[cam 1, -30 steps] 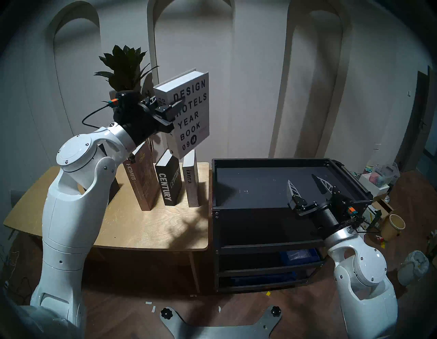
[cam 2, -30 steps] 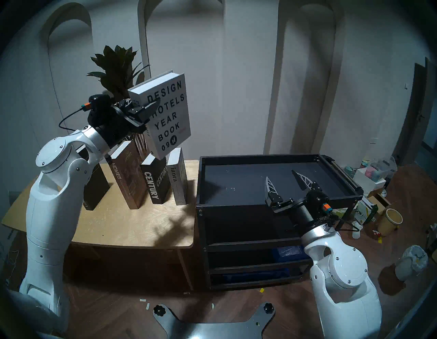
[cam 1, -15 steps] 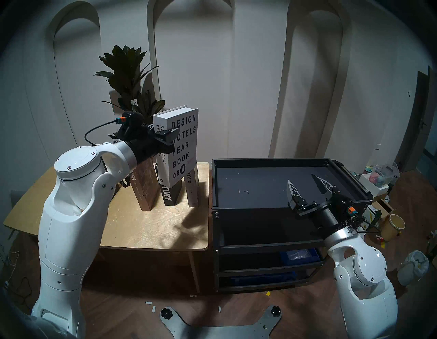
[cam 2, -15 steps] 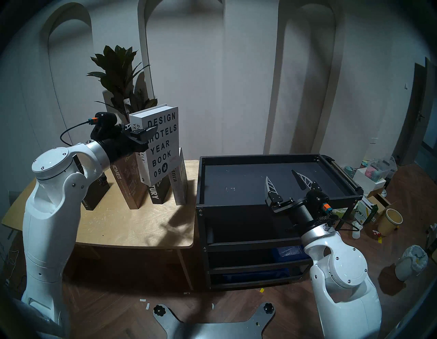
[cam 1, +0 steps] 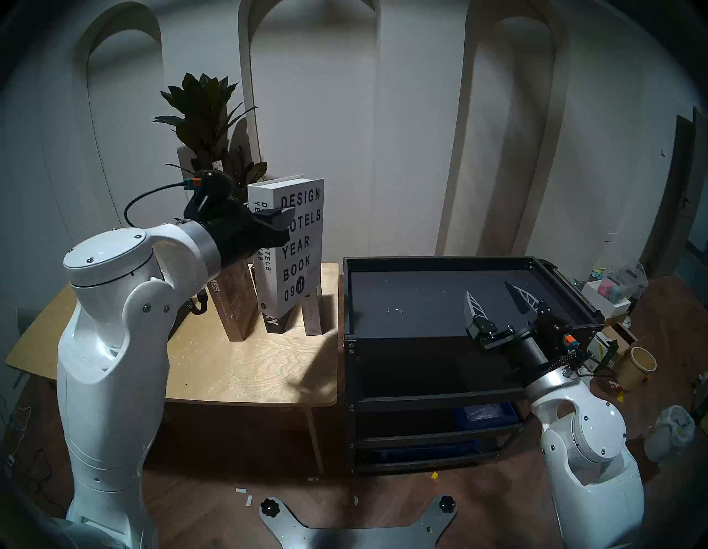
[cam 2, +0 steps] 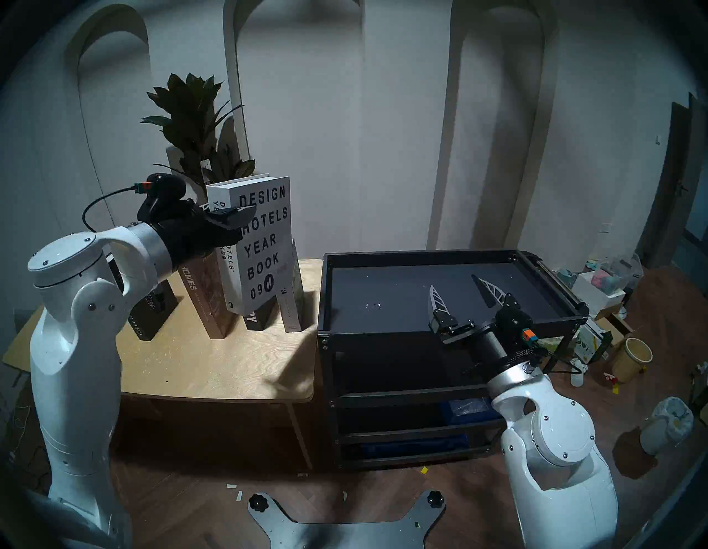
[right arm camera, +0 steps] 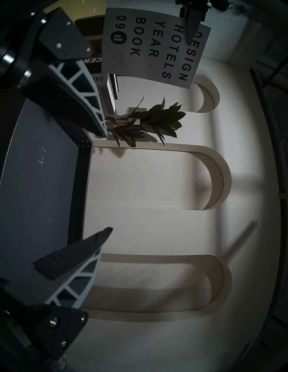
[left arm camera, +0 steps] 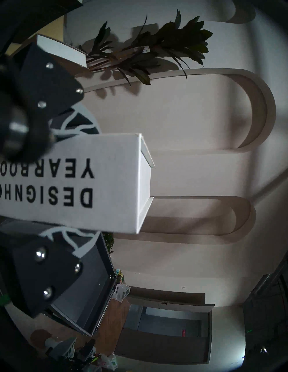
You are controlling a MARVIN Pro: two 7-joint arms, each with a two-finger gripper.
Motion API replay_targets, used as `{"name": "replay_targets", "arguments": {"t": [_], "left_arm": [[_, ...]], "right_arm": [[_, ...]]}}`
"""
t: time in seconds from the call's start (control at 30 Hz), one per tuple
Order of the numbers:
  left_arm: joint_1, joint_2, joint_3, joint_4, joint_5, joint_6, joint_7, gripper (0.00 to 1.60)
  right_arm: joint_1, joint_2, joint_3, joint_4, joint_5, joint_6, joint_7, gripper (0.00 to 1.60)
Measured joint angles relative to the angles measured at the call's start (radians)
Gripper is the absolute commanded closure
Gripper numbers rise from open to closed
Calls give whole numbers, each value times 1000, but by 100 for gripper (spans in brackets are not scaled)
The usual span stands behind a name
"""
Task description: Move the books from the display table onto the shelf, standing them upright with spines facing out and tallest at one end
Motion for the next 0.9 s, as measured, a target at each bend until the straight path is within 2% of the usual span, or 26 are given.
{"name": "replay_targets", "arguments": {"t": [0.33,0.43,0.67,0.9], "left_arm": [[-9,-117,1,-26,-77,4,165,160],[-12,-154,18,-21,-108,4,225,160],[-12,-237,84,23,-166,-6,352,160],[-22,-306,126,44,-185,-25,434,160]], "right_arm": [[41,-23,-95,-21,-23,-2,-26,0],[54,-32,-118,-17,-36,-2,-42,0],[101,-56,-205,50,-76,-2,-76,0],[170,-91,-314,119,-131,0,-101,0]]}}
